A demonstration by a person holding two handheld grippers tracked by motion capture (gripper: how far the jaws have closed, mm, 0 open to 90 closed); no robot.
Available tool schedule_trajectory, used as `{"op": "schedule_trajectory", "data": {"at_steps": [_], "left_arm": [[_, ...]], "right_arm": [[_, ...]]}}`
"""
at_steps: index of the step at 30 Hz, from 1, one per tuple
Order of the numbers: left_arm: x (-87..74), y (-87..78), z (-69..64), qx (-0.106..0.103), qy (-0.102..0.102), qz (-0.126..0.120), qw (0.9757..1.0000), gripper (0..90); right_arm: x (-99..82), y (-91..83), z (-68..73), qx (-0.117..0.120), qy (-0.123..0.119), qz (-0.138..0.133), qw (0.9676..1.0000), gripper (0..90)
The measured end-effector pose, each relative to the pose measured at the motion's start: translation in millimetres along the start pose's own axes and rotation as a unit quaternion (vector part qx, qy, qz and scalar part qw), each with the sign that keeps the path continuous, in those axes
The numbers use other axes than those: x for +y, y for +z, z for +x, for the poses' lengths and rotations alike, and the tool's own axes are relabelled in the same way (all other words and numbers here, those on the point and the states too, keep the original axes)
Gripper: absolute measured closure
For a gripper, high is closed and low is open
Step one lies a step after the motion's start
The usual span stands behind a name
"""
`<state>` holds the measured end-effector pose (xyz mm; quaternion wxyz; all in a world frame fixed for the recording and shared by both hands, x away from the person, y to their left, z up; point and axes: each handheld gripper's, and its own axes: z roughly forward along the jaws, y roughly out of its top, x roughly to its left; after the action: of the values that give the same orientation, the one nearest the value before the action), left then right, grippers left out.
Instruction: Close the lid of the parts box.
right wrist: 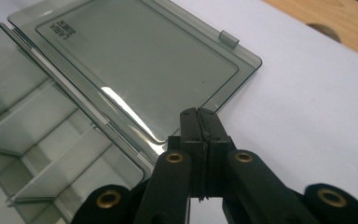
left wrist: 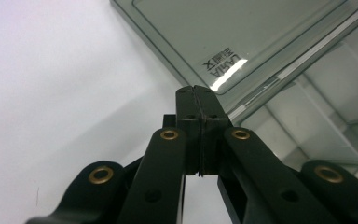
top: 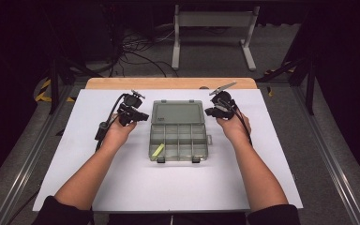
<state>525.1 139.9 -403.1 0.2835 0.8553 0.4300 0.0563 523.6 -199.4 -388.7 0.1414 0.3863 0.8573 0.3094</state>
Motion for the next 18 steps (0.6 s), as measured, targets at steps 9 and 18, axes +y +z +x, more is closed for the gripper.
{"op": "schedule_trajectory", "data": {"at_steps": [9,18], "left_arm": [[-0.6,15.2,2.7,-0.004,-0.006,0.013,0.9999,89.5],[-1.9,24.5,3.7,-0.004,-0.006,0.025,0.9997,89.5]], "right_arm": [[-4.5,16.3,-3.4,0.002,0.011,0.029,0.9995,90.0],[-10.4,27.6,-8.2,0.003,0.027,0.053,0.9982,90.0]]}}
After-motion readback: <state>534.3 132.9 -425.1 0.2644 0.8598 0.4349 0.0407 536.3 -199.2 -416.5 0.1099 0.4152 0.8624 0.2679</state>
